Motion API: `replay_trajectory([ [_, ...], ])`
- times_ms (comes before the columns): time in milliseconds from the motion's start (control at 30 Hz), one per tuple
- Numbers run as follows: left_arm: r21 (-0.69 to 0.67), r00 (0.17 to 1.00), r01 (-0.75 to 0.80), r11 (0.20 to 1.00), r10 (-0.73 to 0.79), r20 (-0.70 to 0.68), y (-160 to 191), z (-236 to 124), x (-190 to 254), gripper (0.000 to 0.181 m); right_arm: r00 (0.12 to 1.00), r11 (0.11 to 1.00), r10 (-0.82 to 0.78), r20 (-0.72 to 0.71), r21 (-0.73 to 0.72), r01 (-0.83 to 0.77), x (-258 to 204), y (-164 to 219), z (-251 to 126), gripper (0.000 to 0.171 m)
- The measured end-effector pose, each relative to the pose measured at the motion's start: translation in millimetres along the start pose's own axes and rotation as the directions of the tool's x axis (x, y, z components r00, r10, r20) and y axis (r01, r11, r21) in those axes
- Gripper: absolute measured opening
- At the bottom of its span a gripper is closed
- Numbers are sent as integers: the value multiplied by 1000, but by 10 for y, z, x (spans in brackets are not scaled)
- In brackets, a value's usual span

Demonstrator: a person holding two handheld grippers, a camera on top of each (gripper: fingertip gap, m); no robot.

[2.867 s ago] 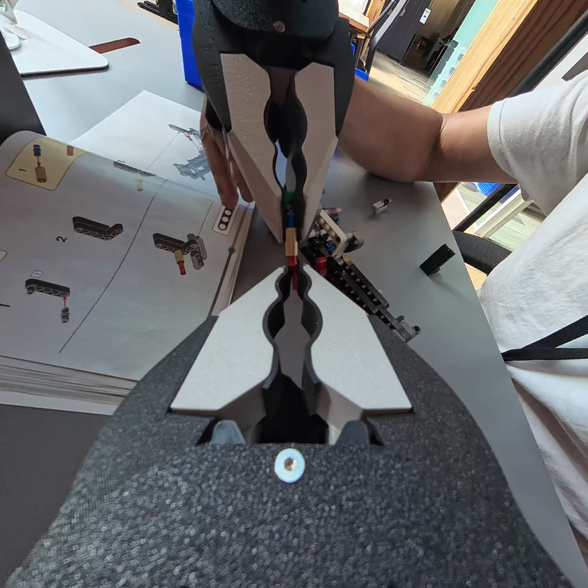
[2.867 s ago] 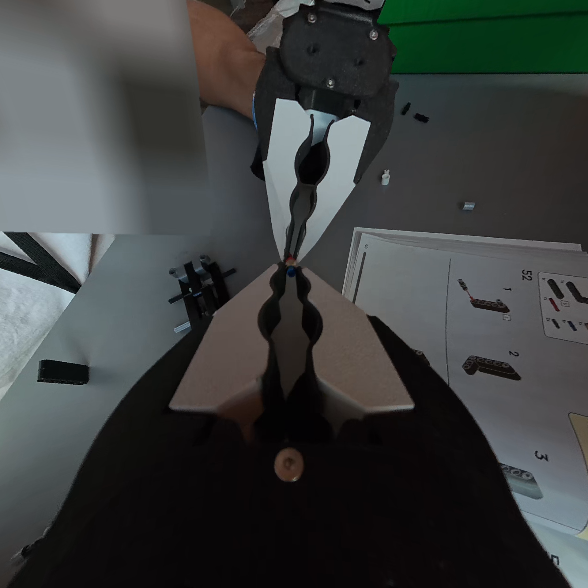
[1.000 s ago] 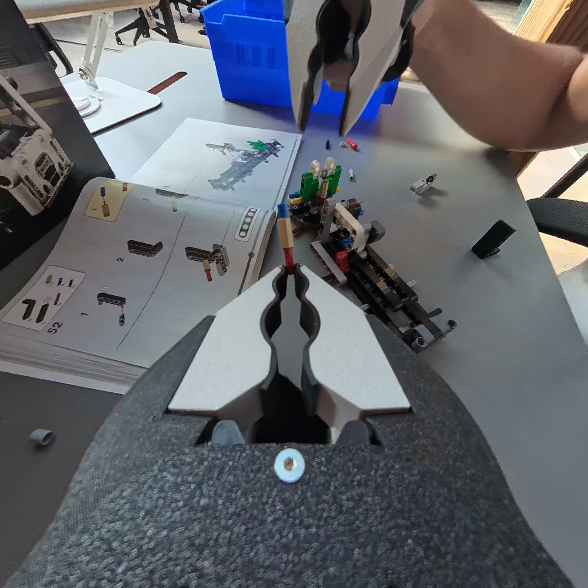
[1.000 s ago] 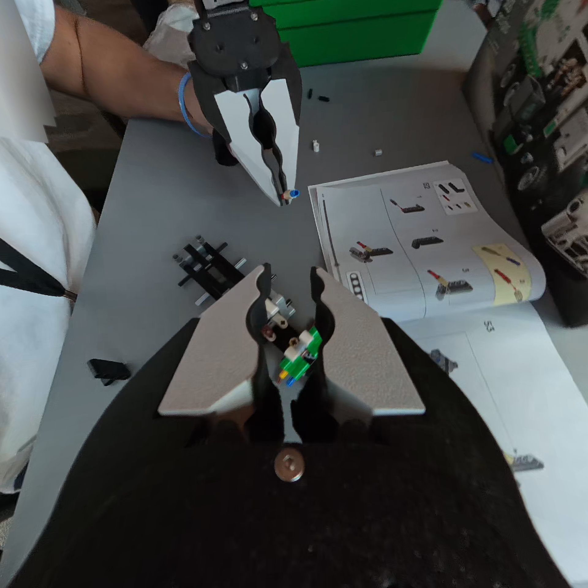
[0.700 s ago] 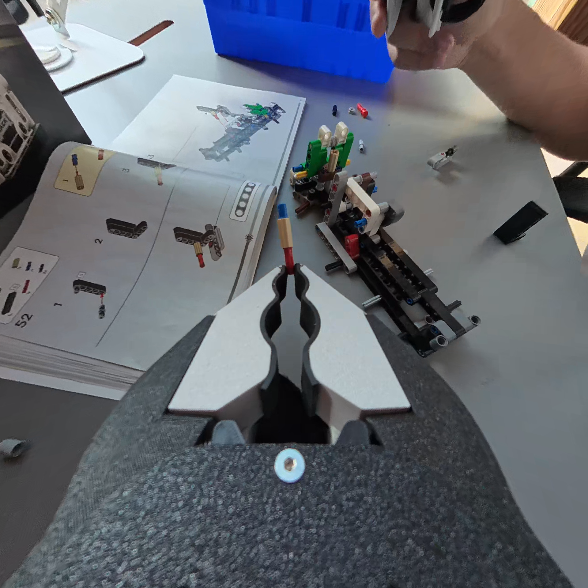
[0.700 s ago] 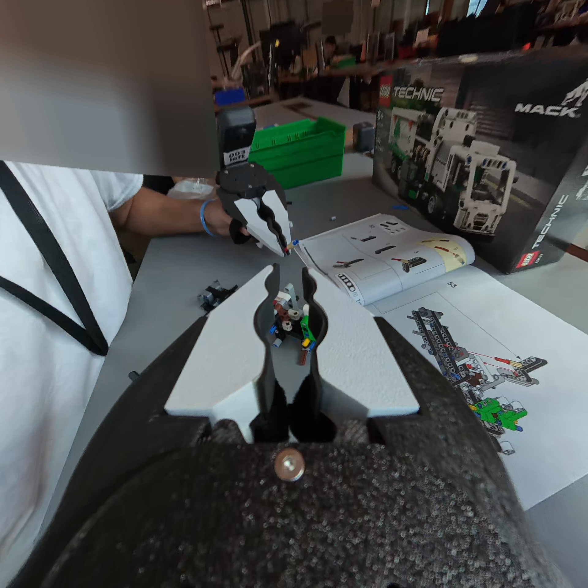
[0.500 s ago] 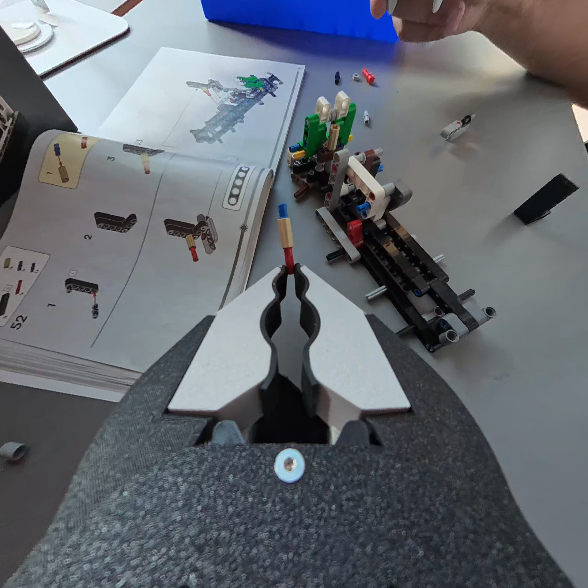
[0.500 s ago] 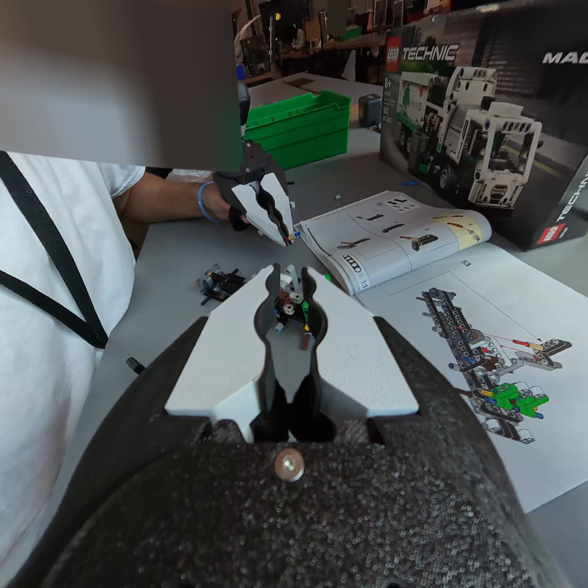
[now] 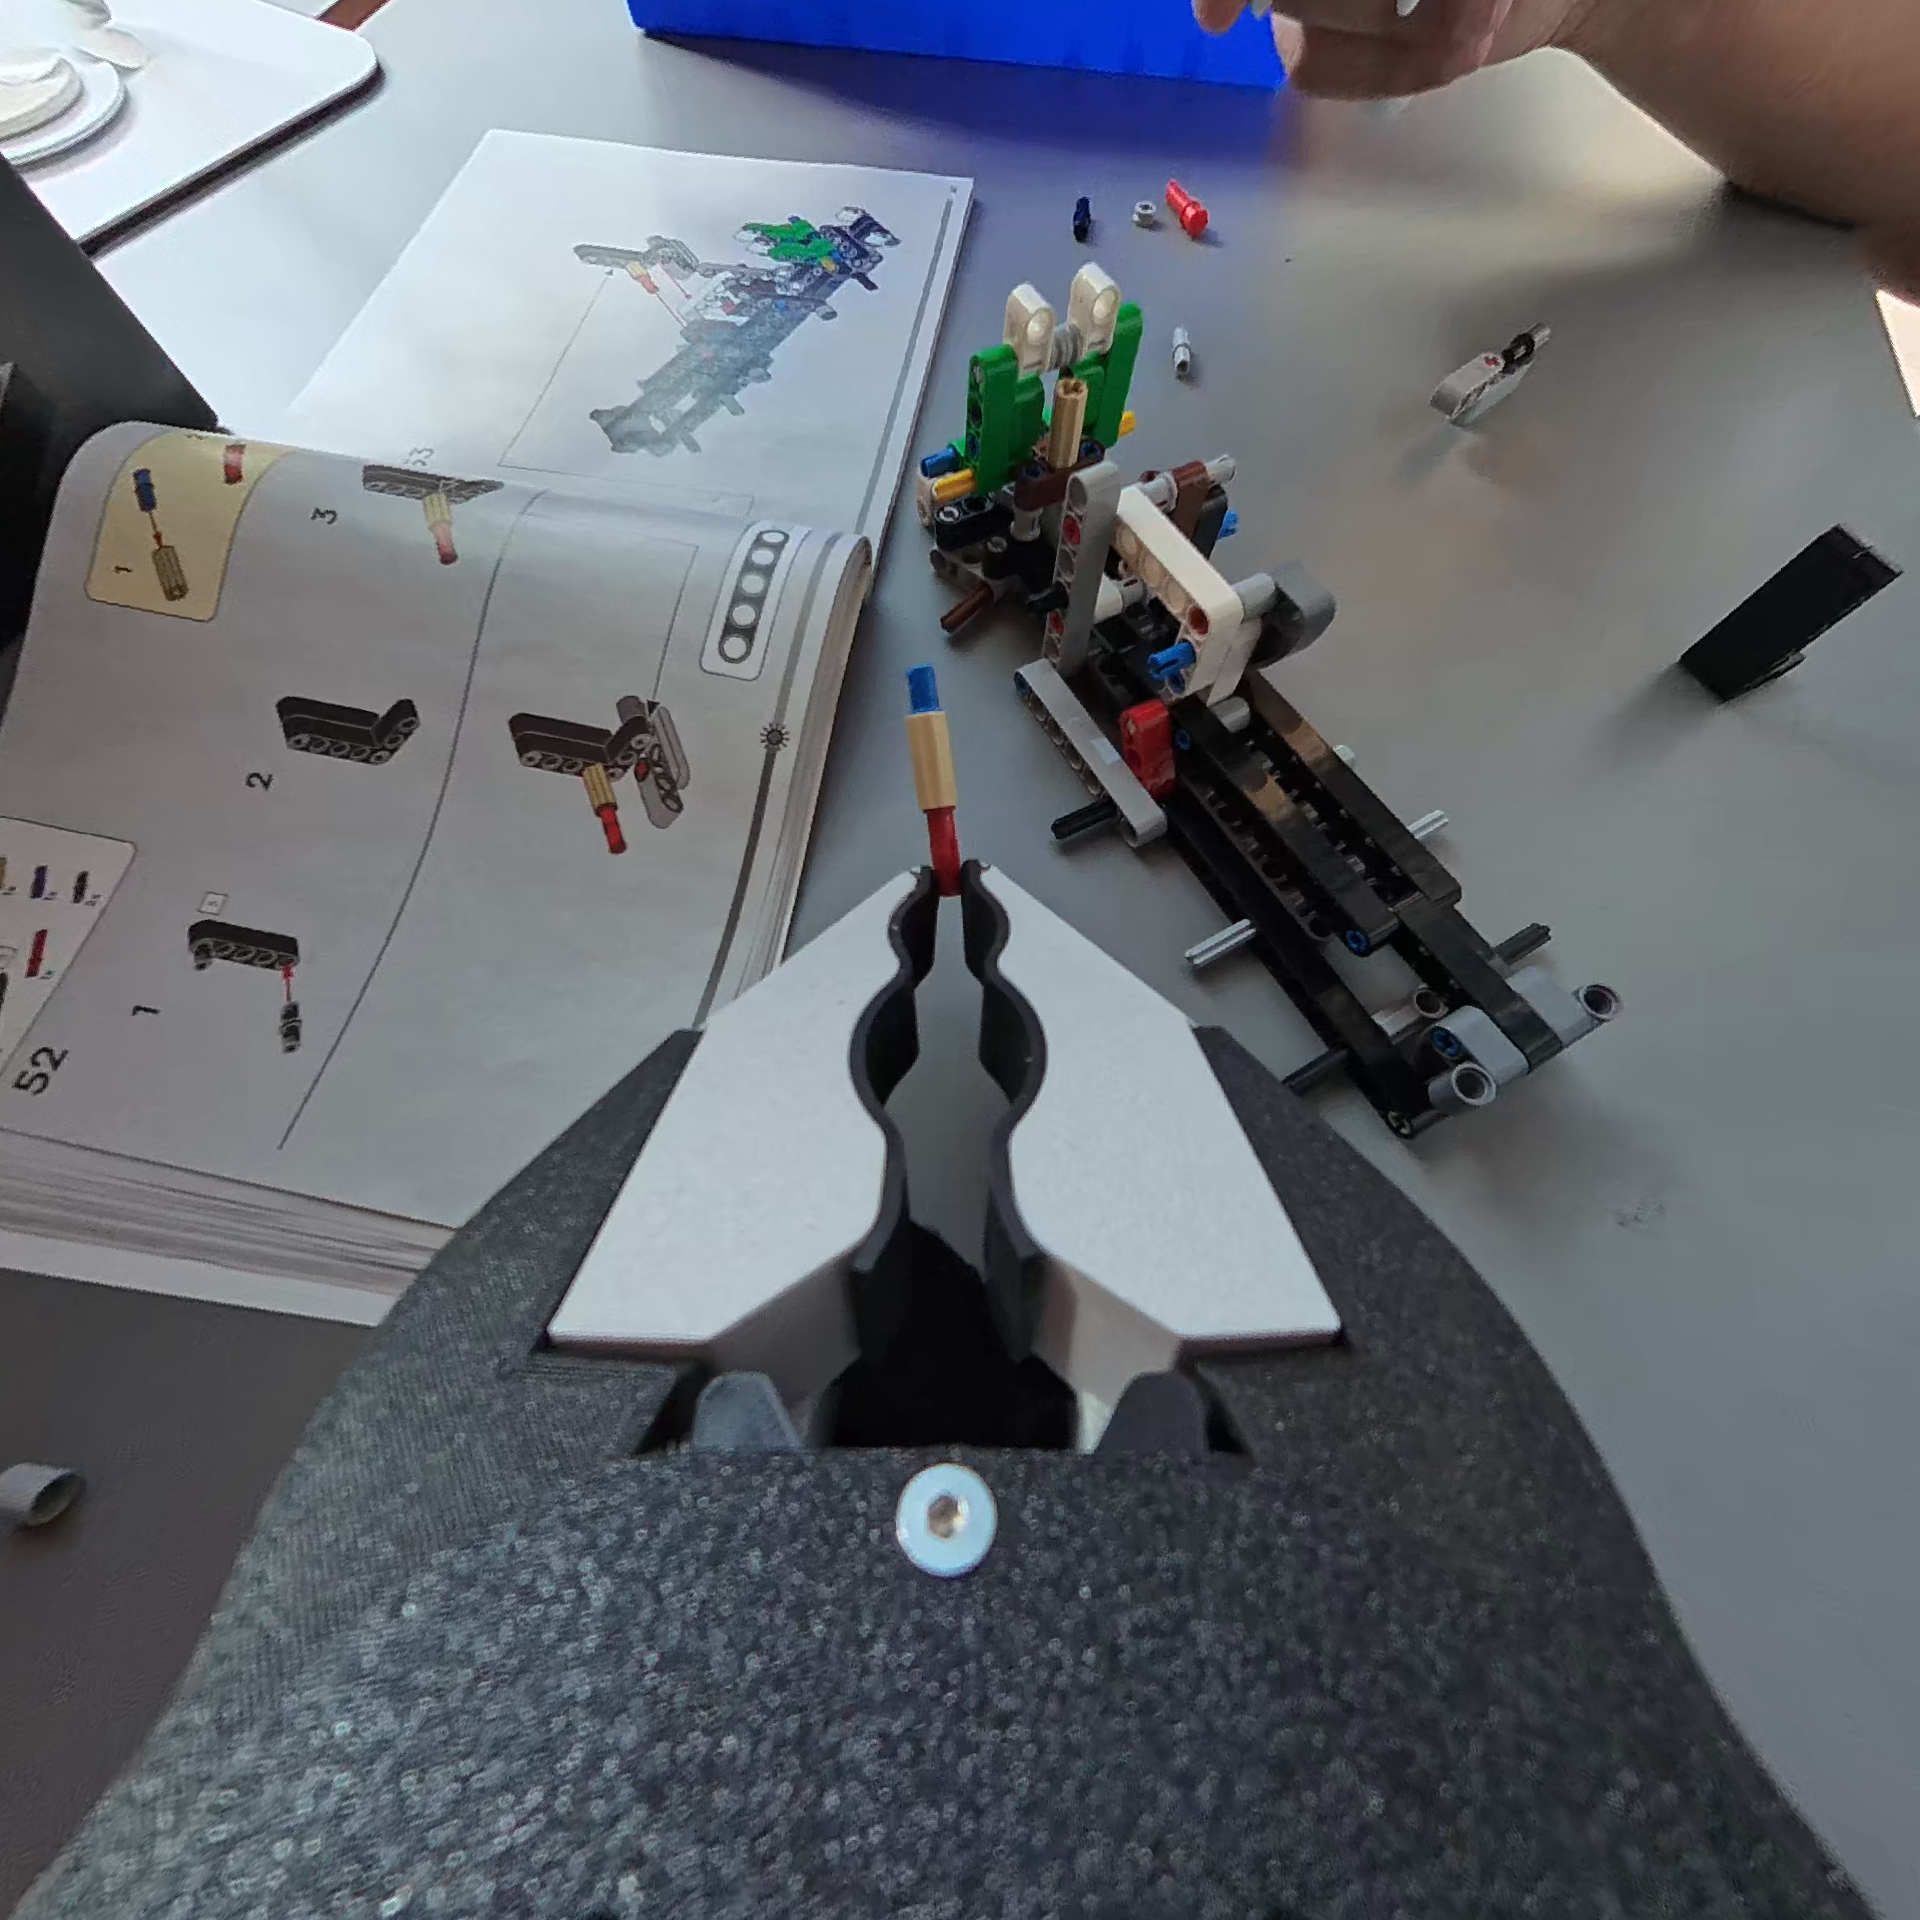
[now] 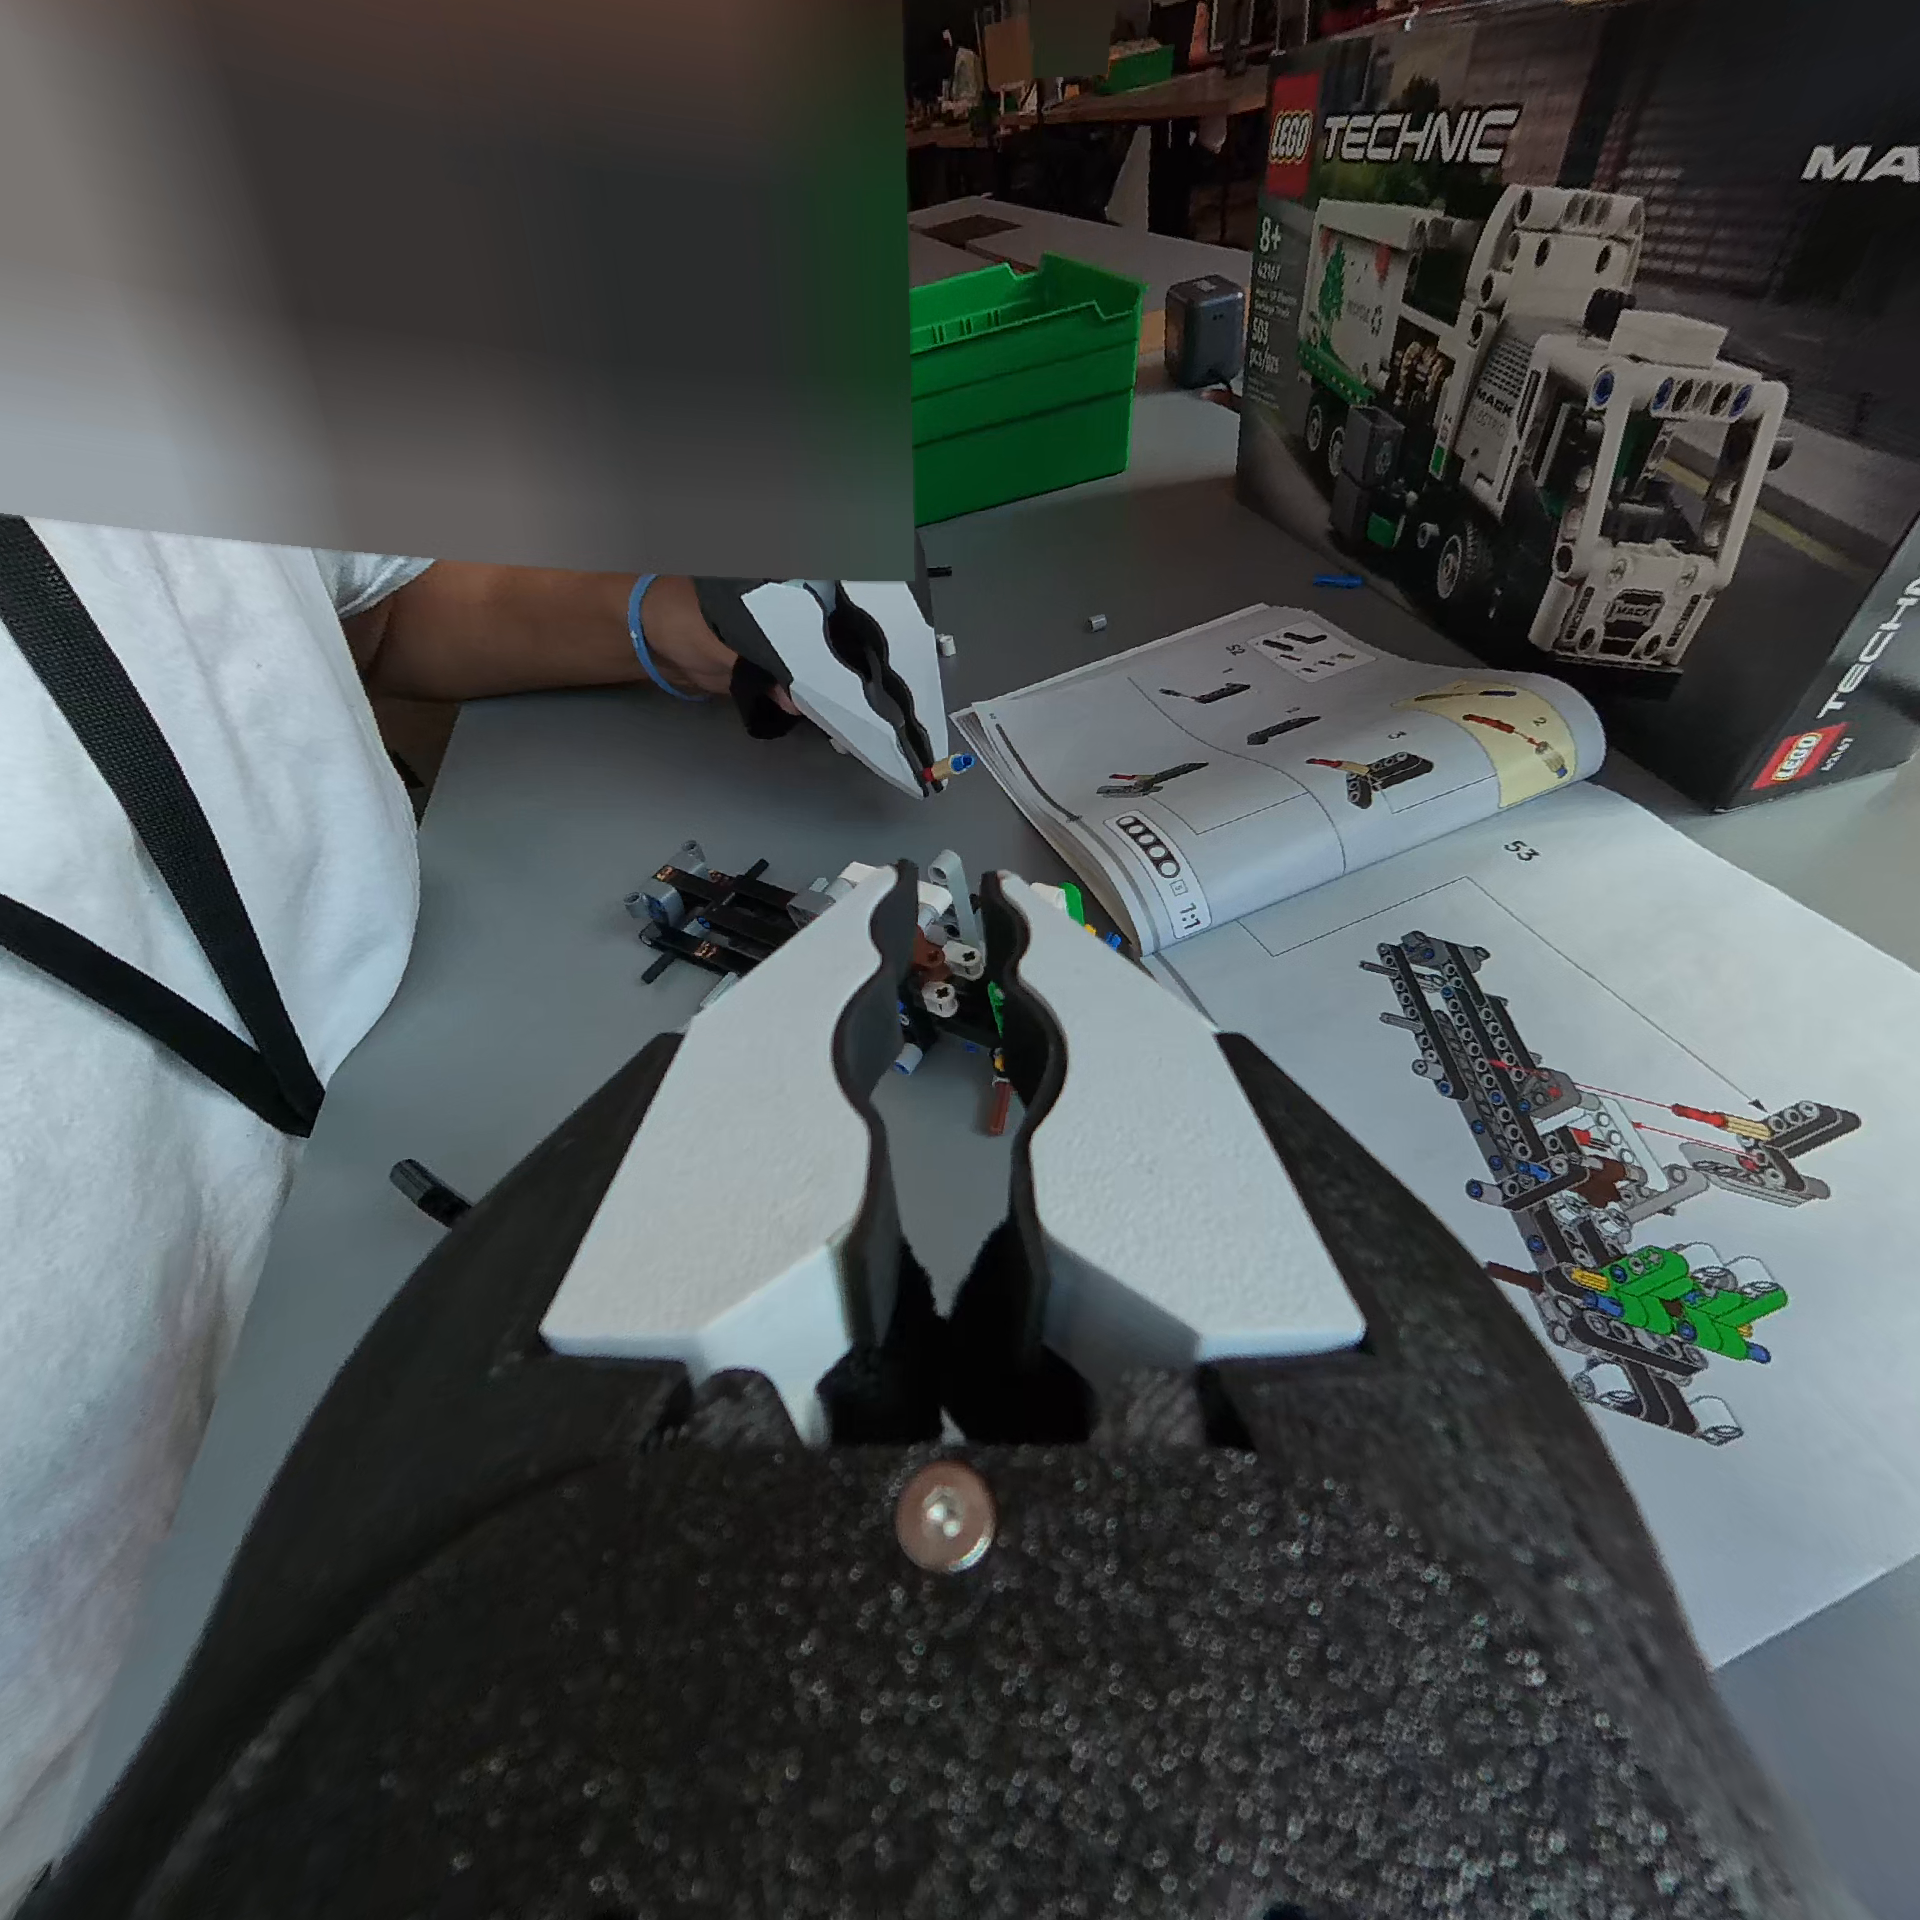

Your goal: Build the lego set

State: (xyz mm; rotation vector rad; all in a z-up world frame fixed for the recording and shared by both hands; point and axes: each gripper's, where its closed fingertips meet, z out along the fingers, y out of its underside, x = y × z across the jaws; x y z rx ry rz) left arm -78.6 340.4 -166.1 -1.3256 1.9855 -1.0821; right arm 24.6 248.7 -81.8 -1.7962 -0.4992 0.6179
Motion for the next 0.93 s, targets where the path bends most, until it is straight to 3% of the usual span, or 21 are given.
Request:
replay_trajectory([
  [400, -28, 998, -47, 999, 47, 30, 33, 30, 13, 3, 997, 996, -72, -41, -50, 70, 16, 70, 43, 10],
  [533, 5, 998, -36, 999, 36, 49, -29, -34, -5, 3, 976, 995, -80, -205, -68, 67, 166, -7, -11, 15],
  [633, 1, 992, -88, 996, 87, 89, -202, -215, 72, 3, 940, 982, -176, -292, -122, 146, -54, -24, -27, 14],
  [700, -37, 982, -153, 988, 156, 103, -313, -322, 214, 3, 920, 967, -235, -313, -170, 189, -270, 38, -14, 11],
  [767, -66, 976, -194, 979, 200, 90, -407, -386, 439, 3, 922, 962, -206, -326, -240, 130, -457, 169, -29, 10],
  [833, -96, 975, -217, 971, 221, 30, -421, -400, 764, 2, 965, 975, -87, -246, -218, 33, -791, 232, 14, 14],
  [933, -157, 971, -237, 959, 230, -64, -301, -351, 1251, 2, 962, 990, -20, -272, -142, -19, -1073, 278, -12, 17],
])
